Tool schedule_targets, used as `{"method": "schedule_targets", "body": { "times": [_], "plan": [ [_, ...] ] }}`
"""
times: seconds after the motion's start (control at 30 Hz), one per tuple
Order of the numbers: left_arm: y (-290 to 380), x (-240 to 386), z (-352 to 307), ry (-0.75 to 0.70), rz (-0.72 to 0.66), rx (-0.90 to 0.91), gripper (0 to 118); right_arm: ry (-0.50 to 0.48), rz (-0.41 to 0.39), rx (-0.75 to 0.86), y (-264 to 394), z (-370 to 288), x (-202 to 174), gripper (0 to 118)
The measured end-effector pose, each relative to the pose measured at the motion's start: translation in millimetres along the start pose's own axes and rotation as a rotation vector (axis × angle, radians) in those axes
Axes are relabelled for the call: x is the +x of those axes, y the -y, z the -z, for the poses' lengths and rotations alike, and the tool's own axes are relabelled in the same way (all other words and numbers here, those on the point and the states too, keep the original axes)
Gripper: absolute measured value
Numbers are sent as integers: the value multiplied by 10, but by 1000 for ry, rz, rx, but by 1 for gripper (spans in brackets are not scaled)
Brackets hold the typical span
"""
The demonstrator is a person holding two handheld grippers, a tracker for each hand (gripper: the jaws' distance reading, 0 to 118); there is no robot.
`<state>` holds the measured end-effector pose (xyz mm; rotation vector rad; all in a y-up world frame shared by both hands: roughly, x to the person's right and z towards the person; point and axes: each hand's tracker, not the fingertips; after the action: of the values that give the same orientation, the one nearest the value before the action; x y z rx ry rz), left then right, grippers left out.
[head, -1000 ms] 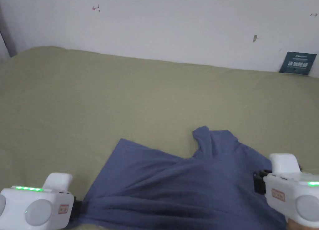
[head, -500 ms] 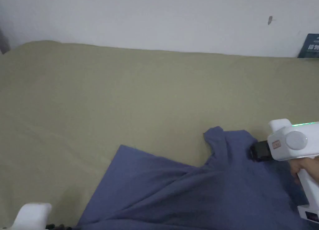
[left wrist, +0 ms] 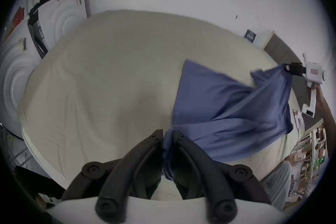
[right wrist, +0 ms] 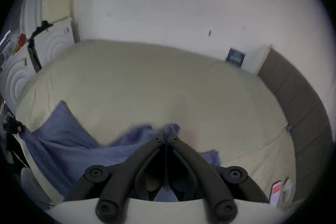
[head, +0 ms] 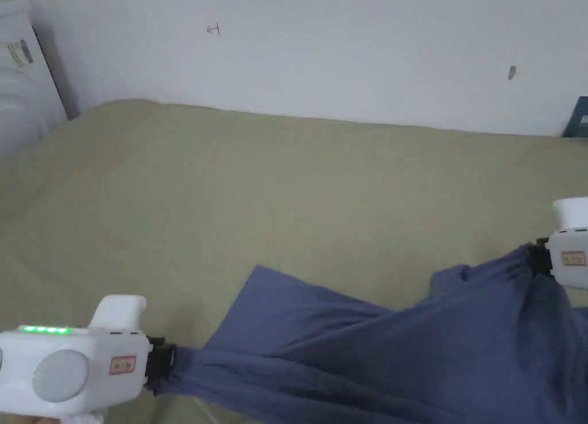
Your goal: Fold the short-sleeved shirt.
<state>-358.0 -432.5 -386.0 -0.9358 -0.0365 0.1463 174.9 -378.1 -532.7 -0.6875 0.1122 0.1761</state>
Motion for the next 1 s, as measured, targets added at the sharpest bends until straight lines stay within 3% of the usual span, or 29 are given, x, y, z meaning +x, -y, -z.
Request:
{"method": "schedule_targets", "body": {
  "times": [0.23,0.5,0.63,1.0],
  "plan": [
    [-449,319,-651,-41,88,161,11,68,-12,265,-316,-1595,301,1],
    [-1166,694,-1219,-83,148,297,11,165,25,424,-540,-2687,670,1],
    [-1525,955,-1408,-143,197,370,11,222,18,468,-743,-2857,697,1],
    [-2520,1356,-1438,-246,179,454,11,277,109,469,-1703,-2348,1004,1]
  ]
}}
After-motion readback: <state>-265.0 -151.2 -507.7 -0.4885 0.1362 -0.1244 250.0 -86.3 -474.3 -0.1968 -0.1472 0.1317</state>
